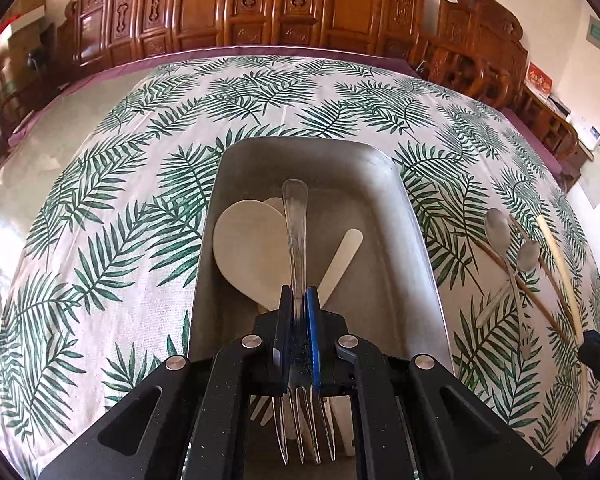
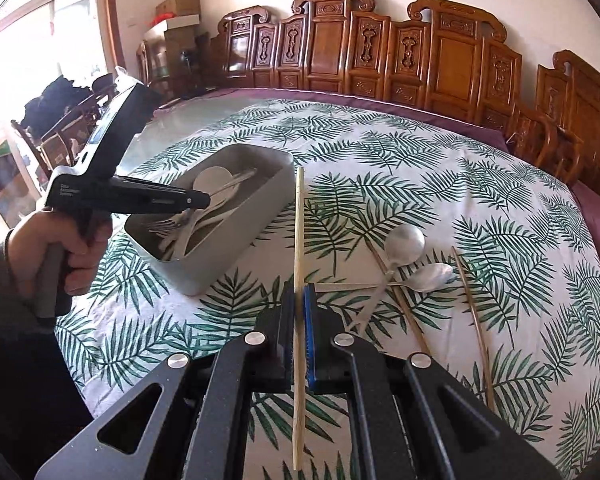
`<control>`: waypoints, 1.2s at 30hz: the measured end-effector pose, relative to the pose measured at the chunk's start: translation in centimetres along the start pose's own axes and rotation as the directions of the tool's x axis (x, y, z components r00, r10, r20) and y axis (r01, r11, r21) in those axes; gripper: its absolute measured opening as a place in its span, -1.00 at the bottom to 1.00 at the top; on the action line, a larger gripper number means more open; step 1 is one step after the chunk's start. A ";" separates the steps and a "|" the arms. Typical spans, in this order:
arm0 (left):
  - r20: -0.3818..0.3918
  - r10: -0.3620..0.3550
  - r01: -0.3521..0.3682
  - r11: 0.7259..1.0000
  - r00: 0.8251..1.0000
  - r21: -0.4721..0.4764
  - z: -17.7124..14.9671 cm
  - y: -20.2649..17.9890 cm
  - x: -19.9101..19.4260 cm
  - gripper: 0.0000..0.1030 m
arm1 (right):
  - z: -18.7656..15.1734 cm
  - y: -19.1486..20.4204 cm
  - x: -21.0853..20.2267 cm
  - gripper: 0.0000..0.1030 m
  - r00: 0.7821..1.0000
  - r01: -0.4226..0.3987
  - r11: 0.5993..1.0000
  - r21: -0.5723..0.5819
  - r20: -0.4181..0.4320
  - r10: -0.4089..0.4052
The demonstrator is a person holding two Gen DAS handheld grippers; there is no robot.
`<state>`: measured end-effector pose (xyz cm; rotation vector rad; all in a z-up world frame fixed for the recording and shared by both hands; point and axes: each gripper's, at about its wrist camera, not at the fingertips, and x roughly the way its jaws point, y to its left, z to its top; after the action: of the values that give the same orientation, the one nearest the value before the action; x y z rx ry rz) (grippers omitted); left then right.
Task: Organize utensils
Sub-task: 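Carry the metal fork into the grey tray and open the left gripper while the right lifts the chopstick, then lower the wooden chopstick into the tray and open the right gripper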
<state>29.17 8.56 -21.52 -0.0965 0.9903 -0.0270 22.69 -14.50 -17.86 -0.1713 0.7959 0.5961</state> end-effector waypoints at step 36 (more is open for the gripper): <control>0.207 0.025 -0.015 0.999 0.978 -0.048 2.1 6.7 -8.0 0.53 | 9.2 6.4 7.6 -0.89 0.991 -0.131 0.979 0.154 0.027 0.128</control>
<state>26.38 15.86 -14.35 -0.1298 0.7834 0.0240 28.93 -2.55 -16.44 0.0287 0.8377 0.6544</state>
